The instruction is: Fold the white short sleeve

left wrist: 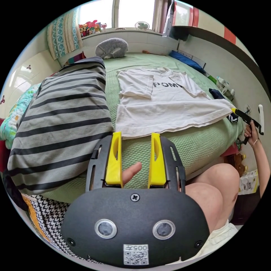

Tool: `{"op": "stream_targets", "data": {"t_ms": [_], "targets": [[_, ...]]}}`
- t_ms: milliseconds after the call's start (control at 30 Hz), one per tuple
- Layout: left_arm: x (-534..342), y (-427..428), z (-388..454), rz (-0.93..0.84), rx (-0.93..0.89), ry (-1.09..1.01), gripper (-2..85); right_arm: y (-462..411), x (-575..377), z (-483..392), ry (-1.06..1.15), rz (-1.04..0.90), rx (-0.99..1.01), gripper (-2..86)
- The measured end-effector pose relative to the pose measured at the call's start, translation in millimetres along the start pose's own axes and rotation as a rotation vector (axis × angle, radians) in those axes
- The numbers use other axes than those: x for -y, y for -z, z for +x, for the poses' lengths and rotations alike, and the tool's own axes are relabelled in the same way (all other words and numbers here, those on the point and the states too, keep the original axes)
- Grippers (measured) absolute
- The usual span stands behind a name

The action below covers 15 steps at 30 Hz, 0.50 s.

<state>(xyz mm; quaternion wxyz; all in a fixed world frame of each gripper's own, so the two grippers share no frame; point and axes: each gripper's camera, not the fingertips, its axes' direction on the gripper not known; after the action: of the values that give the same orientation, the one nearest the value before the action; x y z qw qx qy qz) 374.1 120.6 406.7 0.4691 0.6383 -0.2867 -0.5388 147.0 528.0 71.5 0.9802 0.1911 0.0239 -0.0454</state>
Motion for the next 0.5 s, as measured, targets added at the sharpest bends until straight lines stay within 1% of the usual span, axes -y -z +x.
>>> {"op": "stream_targets", "data": {"t_ms": [167, 267, 400, 500], "targets": [[-2, -8, -5, -0.014, 0.038, 0.019, 16.1, 26, -16, 1, 0.043, 0.021, -0.041, -1.5], [-2, -12, -13, -0.007, 0.005, 0.06, 15.8, 32, -26, 12, 0.017, 0.011, -0.056, -1.5], [2, -12, -20, -0.002, -0.034, 0.096, 14.4, 29, -39, 26, -0.027, -0.038, -0.024, -1.5], [6, -19, -20, -0.066, -0.057, 0.079, 14.2, 23, -51, 29, -0.049, -0.052, -0.028, -1.6]]}}
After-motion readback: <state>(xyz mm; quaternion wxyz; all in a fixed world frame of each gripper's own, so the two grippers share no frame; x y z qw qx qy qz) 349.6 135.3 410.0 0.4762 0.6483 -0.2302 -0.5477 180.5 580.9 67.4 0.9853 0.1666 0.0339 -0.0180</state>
